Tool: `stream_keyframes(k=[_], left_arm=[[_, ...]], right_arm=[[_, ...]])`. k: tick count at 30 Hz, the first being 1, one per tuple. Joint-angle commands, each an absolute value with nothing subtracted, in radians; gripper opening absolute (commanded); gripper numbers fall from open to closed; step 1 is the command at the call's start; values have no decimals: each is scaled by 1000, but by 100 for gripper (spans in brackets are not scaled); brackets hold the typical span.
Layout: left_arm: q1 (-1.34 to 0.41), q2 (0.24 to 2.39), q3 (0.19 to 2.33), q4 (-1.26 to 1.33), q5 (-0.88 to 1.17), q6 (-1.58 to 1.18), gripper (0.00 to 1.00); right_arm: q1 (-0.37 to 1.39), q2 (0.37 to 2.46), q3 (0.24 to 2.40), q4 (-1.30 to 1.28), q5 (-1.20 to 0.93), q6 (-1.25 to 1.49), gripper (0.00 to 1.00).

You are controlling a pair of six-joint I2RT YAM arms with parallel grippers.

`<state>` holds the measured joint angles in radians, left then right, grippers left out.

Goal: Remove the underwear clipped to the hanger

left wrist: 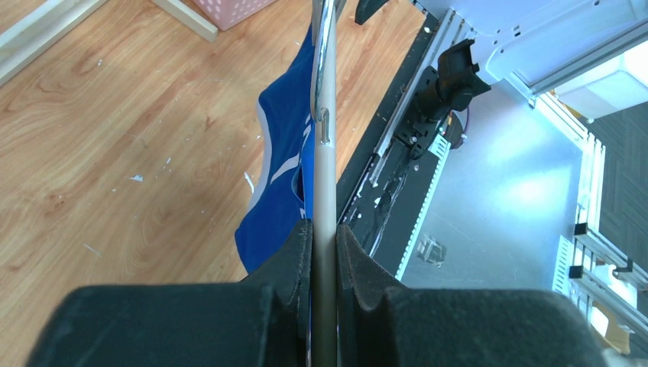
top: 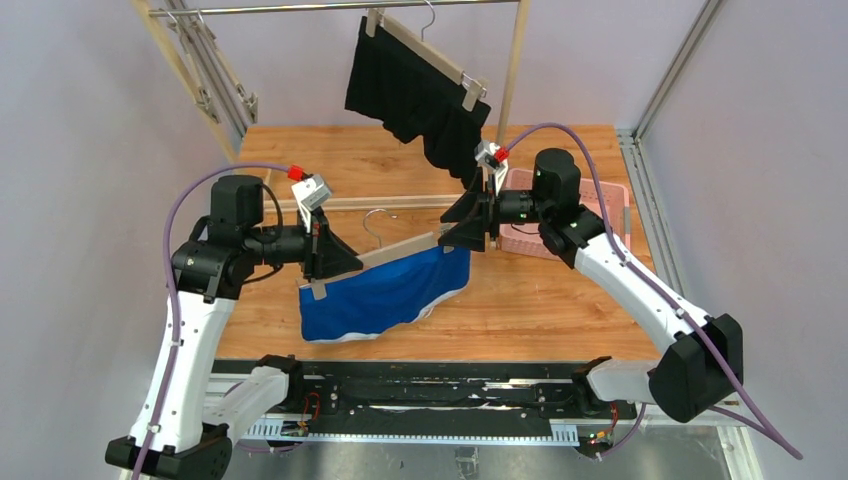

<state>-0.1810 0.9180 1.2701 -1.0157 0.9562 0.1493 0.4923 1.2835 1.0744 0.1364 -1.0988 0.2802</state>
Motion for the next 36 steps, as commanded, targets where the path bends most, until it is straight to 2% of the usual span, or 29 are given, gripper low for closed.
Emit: stream_keyframes(k=[1,3,6,7,10,11,12,13,15,18,24,26,31,36], left_arm=[[-190,896,1303,-993,987,130,0],[-190,892,1299,-973,982,111,0],[-190,883,1282,-913,989,63,0],[-190,882,1277,-888,993,49,0],[-191,884,1265,-843,994,19,0],[-190,887,1263,-834,995,14,0],[-191,891,1265,-827,996,9,0],[-190,895,1265,-818,997,3,0],[-190,901,1275,-797,996,-9,0],[-190,911,1306,-774,993,-25,0],[-190,923,1370,-684,988,-97,0],[-190,913,1350,-574,985,-182,0],[-191,881,1226,-60,957,-544,0],[-193,897,1267,6,921,-584,0]], right_arm=[[506,1277,1111,129,-1096,242,65],[506,1276,1112,128,-1101,244,53],[505,1277,1112,130,-1100,251,4],[506,1275,1110,131,-1095,256,1],[506,1267,1106,133,-1082,258,1],[505,1266,1110,125,-1076,255,14],[506,1264,1117,107,-1059,248,37],[506,1260,1121,93,-1039,239,50],[506,1241,1121,81,-976,226,64],[504,1170,1102,99,-853,226,73],[504,987,985,267,-645,296,81],[504,953,922,378,-636,369,84],[535,977,893,606,-663,545,89],[610,1029,922,689,-625,546,89]])
